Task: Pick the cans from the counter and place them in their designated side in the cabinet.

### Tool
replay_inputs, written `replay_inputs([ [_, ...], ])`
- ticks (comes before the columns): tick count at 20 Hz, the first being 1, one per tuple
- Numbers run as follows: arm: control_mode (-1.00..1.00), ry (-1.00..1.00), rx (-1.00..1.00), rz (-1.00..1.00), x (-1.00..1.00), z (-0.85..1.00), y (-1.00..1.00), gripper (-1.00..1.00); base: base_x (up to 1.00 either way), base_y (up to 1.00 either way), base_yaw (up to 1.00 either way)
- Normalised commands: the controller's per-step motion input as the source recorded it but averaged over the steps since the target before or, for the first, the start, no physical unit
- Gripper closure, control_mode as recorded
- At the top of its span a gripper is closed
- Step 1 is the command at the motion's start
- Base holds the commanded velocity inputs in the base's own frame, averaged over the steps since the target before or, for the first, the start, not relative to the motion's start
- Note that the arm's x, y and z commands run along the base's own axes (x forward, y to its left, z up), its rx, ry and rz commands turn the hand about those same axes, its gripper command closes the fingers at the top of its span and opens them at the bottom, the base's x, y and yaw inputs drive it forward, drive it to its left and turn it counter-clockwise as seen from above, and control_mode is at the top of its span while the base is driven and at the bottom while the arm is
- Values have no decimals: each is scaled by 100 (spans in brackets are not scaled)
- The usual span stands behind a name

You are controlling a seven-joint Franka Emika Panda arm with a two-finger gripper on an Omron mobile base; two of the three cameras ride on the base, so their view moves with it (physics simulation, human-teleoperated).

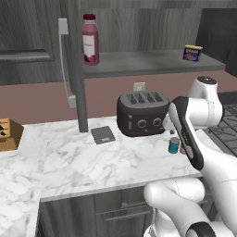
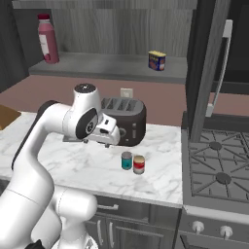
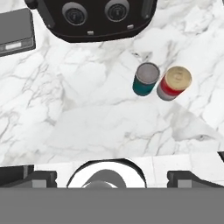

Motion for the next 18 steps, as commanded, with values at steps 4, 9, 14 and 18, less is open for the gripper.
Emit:
replay_inputs([
  [4,-100,0,0,-8,0,-8,0,-100,0,0,0],
  [9,-100,0,0,-9,0,-6,0,-100,0,0,0],
  [14,-100,0,0,-10,0,-3,-3,-100,0,0,0],
  [18,-100,0,0,-11,0,-2,-3,-100,0,0,0],
])
